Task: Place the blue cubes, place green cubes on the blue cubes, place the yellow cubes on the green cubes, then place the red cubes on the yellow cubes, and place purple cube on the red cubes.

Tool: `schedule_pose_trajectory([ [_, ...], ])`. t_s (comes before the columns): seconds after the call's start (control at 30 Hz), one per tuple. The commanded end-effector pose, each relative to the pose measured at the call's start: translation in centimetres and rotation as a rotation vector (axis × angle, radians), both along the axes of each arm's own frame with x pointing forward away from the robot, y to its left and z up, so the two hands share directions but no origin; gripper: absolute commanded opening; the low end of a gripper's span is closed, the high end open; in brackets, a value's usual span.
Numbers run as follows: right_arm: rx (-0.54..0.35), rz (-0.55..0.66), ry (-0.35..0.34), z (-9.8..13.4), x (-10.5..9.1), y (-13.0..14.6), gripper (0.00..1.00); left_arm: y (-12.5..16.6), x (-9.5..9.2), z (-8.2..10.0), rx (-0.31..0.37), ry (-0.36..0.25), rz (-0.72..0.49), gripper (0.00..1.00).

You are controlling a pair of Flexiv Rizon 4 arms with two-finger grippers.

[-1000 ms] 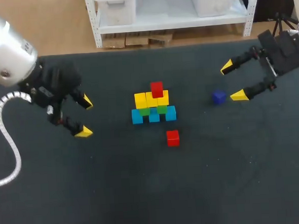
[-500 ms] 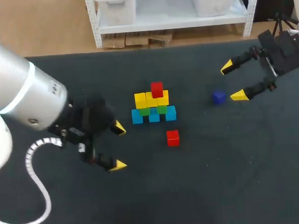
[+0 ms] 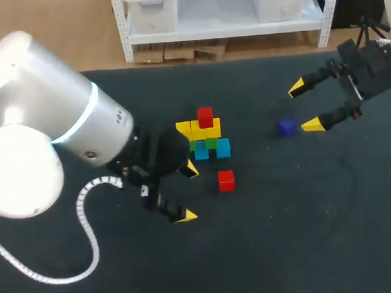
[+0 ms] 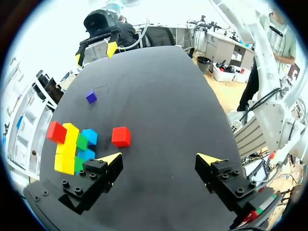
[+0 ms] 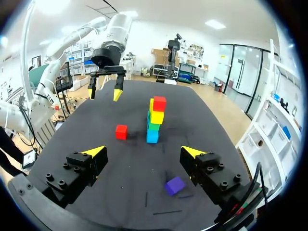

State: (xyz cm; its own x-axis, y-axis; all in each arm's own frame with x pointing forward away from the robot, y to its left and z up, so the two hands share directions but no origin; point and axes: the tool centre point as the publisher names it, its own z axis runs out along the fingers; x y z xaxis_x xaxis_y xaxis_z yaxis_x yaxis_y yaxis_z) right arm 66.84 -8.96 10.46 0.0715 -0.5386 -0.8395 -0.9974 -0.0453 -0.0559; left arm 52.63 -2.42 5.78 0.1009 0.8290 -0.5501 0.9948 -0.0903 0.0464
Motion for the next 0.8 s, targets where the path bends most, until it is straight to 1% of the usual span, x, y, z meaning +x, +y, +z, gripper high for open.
schedule_pose_trajectory([
  [0.03, 0.002, 0.001, 0.000, -0.1, 0.0, 0.0, 1.00, -2.1, 1.7, -1.6, 0.020, 0.027, -0.003, 1.00],
  [0.23, 0.002, 0.001, 0.000, -0.1, 0.0, 0.0, 1.00, -3.1, 2.9, -2.4, 0.020, 0.033, 0.057, 1.00],
  [0.27, 0.002, 0.001, 0.000, -0.1, 0.0, 0.0, 1.00, -3.2, 3.1, -2.5, 0.033, 0.033, 0.070, 1.00],
  [0.33, 0.002, 0.001, 0.000, -0.1, 0.0, 0.0, 1.00, -3.4, 3.3, -2.6, 0.032, 0.041, 0.091, 1.00],
  [0.37, 0.002, 0.001, 0.000, -0.1, 0.0, 0.0, 1.00, -3.4, 3.4, -2.8, 0.036, 0.060, 0.121, 1.00],
  [0.4, 0.002, 0.001, 0.000, -0.1, 0.0, 0.0, 1.00, -3.3, 3.5, -3.0, 0.024, 0.069, 0.126, 1.00],
  [0.43, 0.002, 0.001, 0.000, -0.1, 0.0, 0.0, 1.00, -3.3, 3.6, -3.0, 0.040, 0.061, 0.130, 1.00],
  [0.47, 0.002, 0.001, 0.000, -0.1, 0.0, 0.0, 1.00, -3.4, 3.7, -3.2, 0.042, 0.061, 0.131, 1.00],
  [0.6, 0.002, 0.001, 0.000, -0.1, 0.0, 0.0, 1.00, -3.7, 4.0, -3.6, 0.039, 0.068, 0.143, 1.00],
  [0.8, 0.002, 0.001, 0.000, -0.1, 0.0, 0.0, 1.00, -4.3, 4.6, -4.0, 0.033, 0.062, 0.135, 1.00],
])
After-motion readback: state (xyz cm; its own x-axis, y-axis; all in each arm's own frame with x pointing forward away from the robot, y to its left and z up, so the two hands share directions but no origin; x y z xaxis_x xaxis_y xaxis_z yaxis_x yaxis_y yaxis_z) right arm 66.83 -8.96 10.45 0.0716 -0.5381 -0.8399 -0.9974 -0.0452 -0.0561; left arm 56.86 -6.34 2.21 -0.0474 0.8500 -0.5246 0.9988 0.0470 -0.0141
